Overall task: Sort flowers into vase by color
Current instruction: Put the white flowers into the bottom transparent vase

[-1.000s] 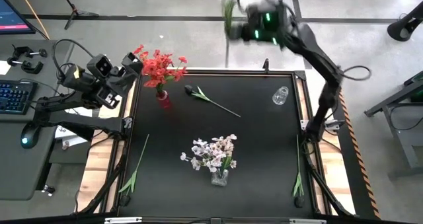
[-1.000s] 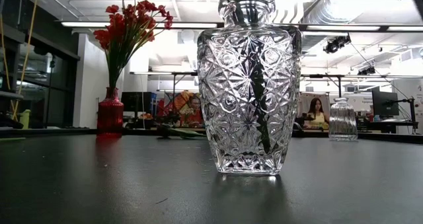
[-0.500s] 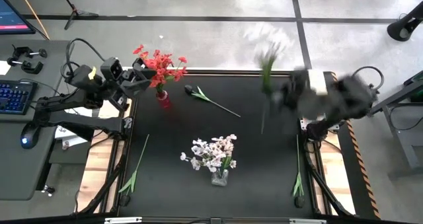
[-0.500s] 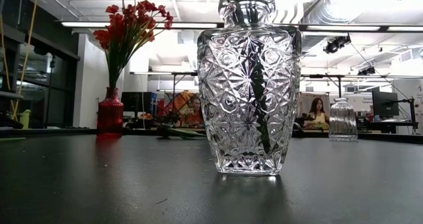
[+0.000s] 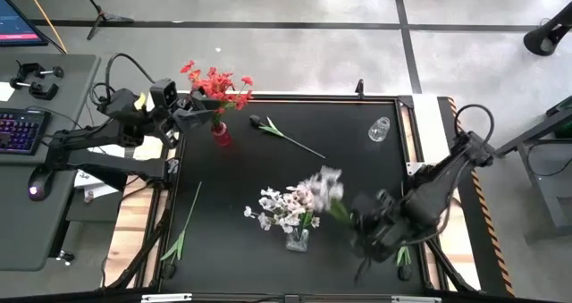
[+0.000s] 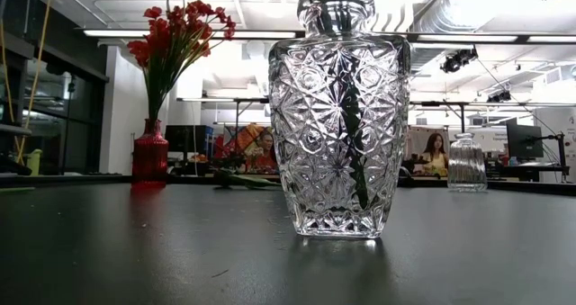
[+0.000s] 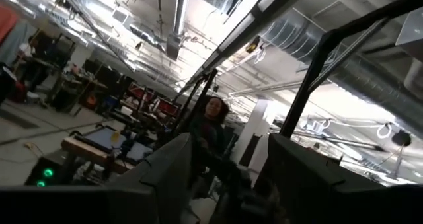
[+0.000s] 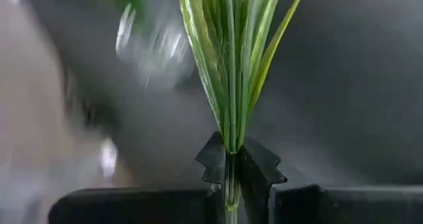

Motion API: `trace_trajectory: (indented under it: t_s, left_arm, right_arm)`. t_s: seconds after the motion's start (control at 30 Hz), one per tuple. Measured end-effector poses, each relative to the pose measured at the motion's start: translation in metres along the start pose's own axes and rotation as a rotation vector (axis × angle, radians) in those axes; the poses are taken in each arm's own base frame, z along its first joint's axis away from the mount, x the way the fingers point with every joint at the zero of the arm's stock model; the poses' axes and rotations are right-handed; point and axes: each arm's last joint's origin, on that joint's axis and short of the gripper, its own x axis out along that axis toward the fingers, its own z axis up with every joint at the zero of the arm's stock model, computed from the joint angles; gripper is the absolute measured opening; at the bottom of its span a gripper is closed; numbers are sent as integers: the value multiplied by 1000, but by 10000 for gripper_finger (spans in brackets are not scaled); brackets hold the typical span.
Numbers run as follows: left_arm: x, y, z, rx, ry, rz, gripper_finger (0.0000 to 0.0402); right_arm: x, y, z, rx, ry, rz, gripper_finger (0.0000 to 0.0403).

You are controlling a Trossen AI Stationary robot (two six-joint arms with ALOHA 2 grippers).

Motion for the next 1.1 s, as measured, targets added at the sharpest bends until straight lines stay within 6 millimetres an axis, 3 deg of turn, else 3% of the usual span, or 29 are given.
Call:
trace_trajectory:
  t_s: [0.13, 0.23, 0.3, 0.43, 0.53, 0.63, 0.73, 0.83, 0.97, 1.1]
  left_arm:
    - [6, 2, -5, -59, 4, 12, 188]
    - [10, 1, -7, -84, -7, -10, 188]
    - [13, 0, -8, -91, -13, -25, 188]
    - [14, -3, -9, -97, -18, -42, 188]
    - [14, -3, -9, -97, -25, -41, 188]
    - [13, -3, -8, -86, -34, -33, 188]
    - [13, -3, -7, -64, -55, -13, 188]
    - [13, -3, -6, -54, -66, -16, 188]
    - [13, -3, -5, -44, -81, -14, 188]
    - [13, -3, -5, -43, -82, -9, 188]
  right_arm:
    - [23, 13, -27, -183, 82, 146, 12]
    - [23, 16, -52, -316, 81, 181, 12]
    - [16, 8, -70, -335, 90, 122, 12]
    - [-17, -8, -110, -284, 34, 175, 12]
    - [-32, -16, -141, -210, 98, 246, 12]
    - [-36, -15, -165, -120, 127, 359, 12]
    - [-27, -4, -176, -69, 88, 524, 12]
    - [-15, 13, -166, -69, -156, 691, 11]
    - [-1, 30, -122, -184, -610, 662, 11]
    - [-8, 45, -68, -397, -898, 690, 11]
